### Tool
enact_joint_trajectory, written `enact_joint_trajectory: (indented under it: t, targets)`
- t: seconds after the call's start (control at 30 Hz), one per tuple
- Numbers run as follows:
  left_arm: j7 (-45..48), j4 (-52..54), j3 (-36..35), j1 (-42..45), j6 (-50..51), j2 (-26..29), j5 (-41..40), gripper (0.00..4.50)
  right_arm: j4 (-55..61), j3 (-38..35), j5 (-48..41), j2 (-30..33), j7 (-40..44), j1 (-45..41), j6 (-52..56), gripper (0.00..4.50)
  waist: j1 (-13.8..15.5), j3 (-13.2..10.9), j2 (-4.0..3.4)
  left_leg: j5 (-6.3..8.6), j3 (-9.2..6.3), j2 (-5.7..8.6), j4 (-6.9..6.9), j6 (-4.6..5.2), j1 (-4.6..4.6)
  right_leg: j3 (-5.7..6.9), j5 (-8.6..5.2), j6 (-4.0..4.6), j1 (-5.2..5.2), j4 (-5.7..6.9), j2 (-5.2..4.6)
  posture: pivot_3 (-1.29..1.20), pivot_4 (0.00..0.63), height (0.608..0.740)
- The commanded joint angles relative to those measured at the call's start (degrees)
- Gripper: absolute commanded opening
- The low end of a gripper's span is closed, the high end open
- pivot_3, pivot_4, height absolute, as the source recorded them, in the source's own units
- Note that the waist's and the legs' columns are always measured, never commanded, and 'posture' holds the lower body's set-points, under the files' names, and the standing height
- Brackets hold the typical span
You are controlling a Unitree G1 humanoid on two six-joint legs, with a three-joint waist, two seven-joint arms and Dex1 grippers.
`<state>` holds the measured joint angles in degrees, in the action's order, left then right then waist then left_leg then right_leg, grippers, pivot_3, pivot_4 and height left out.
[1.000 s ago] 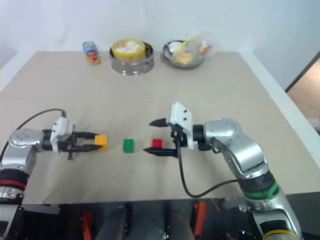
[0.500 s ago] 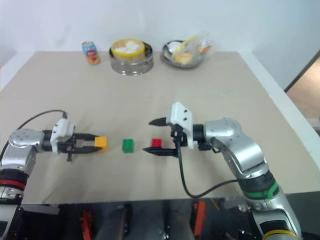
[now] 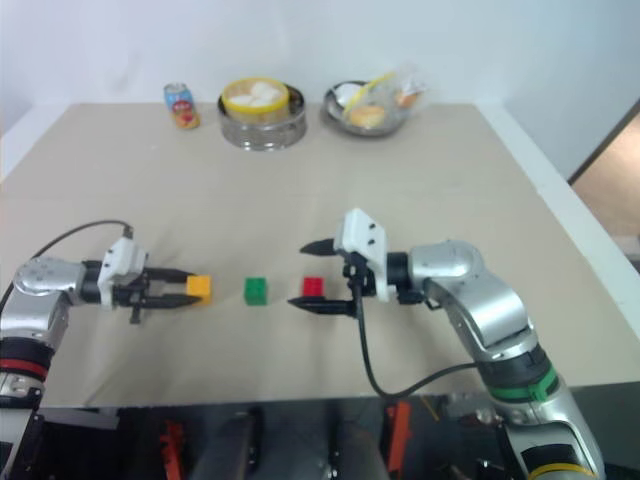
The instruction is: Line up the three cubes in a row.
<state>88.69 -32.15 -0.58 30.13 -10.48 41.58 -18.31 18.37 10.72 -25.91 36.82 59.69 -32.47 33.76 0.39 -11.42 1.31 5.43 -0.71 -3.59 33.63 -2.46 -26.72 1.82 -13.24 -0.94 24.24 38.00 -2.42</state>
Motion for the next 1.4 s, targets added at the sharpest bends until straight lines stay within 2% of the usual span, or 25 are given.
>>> enact_joint_trajectory:
  t: [0.03, 0.1, 0.13, 0.2, 0.23, 0.3, 0.37, 0.57, 0.77, 0.87, 0.97, 1.07, 1.23, 1.4]
  targets:
    - [0.9, -0.8, 0.6, 1.2, -1.2, 0.1, 1.2, 1.29, 1.2, -1.4, -0.3, 0.1, -0.1, -0.8, -0.7, 4.5, 0.0, 0.0, 0.0, 0.0, 0.0, 0.0, 0.01, 0.0, 0.0, 0.0, 0.0, 0.0, 0.0, 0.0, 0.0, 0.0, 0.15, 0.74]
    - [1.0, -1.6, 0.8, 1.5, -1.5, 0.1, 1.5, 1.29, 1.1, -1.3, -0.3, 0.1, -0.1, -0.8, -0.8, 4.5, 0.0, 0.0, 0.0, 0.0, 0.01, 0.0, 0.02, 0.0, 0.0, 0.0, 0.01, -0.01, -0.01, 0.0, 0.0, 0.0, 0.15, 0.74]
    - [1.1, -1.8, 0.9, 1.7, -1.5, 0.2, 1.7, 2.32, 1.1, -1.3, -0.2, 0.1, -0.1, -0.8, -0.8, 4.5, 0.0, 0.0, 0.0, 0.0, 0.01, 0.0, 0.03, 0.0, 0.0, 0.0, 0.01, -0.01, -0.01, 0.01, 0.0, 0.0, 0.15, 0.74]
    - [1.1, -2.4, 1.0, 2.0, -2.1, 0.2, 2.1, 2.99, 1.0, -1.3, -0.1, 0.1, -0.1, -0.8, -0.8, 4.5, 0.0, 0.0, 0.0, 0.0, 0.03, -0.01, 0.05, 0.0, 0.01, -0.03, 0.03, -0.01, 0.0, 0.01, 0.01, 0.0, 0.15, 0.74]
    - [1.1, -2.7, 1.0, 2.2, -2.3, 0.2, 2.3, 3.13, 0.9, -1.3, -0.1, 0.1, -0.2, -0.8, -0.8, 4.5, 0.0, 0.0, 0.0, 0.0, 0.03, -0.01, 0.05, 0.0, 0.01, -0.03, 0.03, -0.01, 0.0, 0.01, 0.01, 0.0, 0.15, 0.74]
    - [1.3, -3.3, 0.9, 2.7, -2.7, 0.5, 2.6, 4.12, 0.8, -1.3, 0.0, 0.0, -0.2, -0.8, -0.8, 4.5, 0.0, 0.0, 0.0, 0.0, 0.04, -0.02, 0.05, 0.0, 0.01, -0.03, 0.04, -0.01, 0.0, 0.01, 0.02, 0.0, 0.15, 0.74]
    - [1.5, -3.5, 0.8, 3.1, -2.9, 0.9, 2.8, 4.41, 0.7, -1.4, 0.0, 0.0, -0.1, -0.8, -0.9, 4.5, 0.0, 0.0, 0.0, 0.0, 0.04, -0.02, 0.05, 0.0, 0.01, -0.03, 0.04, -0.01, 0.0, 0.01, 0.02, 0.0, 0.15, 0.74]
    - [2.1, -1.0, -0.2, 3.5, -0.5, 3.7, 2.1, 4.41, 0.1, -1.5, -0.1, -0.3, 0.0, -1.0, -1.3, 4.5, 0.0, 0.0, 0.0, 0.0, 0.05, -0.04, 0.05, 0.0, 0.01, -0.05, 0.04, -0.01, 0.01, 0.03, 0.04, 0.0, 0.15, 0.74]
    - [1.9, 12.6, -2.9, -0.6, 17.7, 9.6, -4.7, 4.41, 0.6, -3.2, -2.3, -0.2, 0.0, -1.2, 0.5, 4.5, 0.0, 0.0, 0.0, 0.0, 0.05, -0.06, 0.05, 0.0, 0.01, -0.05, 0.04, -0.01, 0.03, 0.06, 0.06, 0.0, 0.15, 0.74]
    - [-2.7, 20.6, -6.2, -3.3, 26.8, 11.1, -9.0, 4.41, 1.3, -4.8, -3.4, 0.4, -0.5, -0.2, 1.1, 4.5, -0.2, 0.0, 0.0, 0.01, 0.11, -0.11, 0.05, -0.01, 0.01, -0.12, 0.03, 0.0, 0.05, 0.07, 0.07, 0.0, 0.15, 0.74]
    - [-13.8, 25.4, -10.1, -3.6, 29.5, 7.8, -9.4, 4.41, 1.6, -7.0, -4.0, 0.0, -3.6, 0.3, 2.8, 4.5, 0.0, 0.0, 0.0, 0.01, 0.12, -0.14, 0.05, -0.02, 0.01, -0.09, 0.03, 0.0, 0.03, 0.07, 0.05, 0.0, 0.15, 0.74]
    - [-25.5, 25.3, -11.9, -1.6, 27.9, 2.0, -7.3, 4.41, -0.9, -8.4, -0.9, -1.4, -8.1, 0.3, 0.0, 4.5, 0.0, 0.0, -0.01, 0.0, 0.24, -0.14, 0.1, -0.01, 0.04, -0.11, 0.05, -0.04, -0.03, 0.07, -0.01, 0.0, 0.15, 0.74]
    - [-39.8, 26.2, -10.3, -0.4, 25.1, -6.3, -1.8, 4.41, -5.5, -8.3, 4.4, -2.3, -13.4, -0.6, -3.1, 4.5, 0.0, 0.0, 0.02, -0.01, 0.37, -0.14, 0.27, 0.01, 0.05, -0.25, 0.19, -0.23, -0.06, 0.07, 0.03, 0.0, 0.15, 0.74]
    - [-42.8, 25.5, -7.9, 0.3, 24.3, -9.6, 0.0, 4.41, -7.1, -8.7, 5.8, -1.7, -14.2, -0.3, -4.4, 4.5, 0.0, 0.0, 0.02, -0.02, 0.46, -0.14, 0.29, 0.02, 0.04, -0.44, 0.34, -0.5, -0.04, 0.07, 0.14, 0.0, 0.15, 0.74]
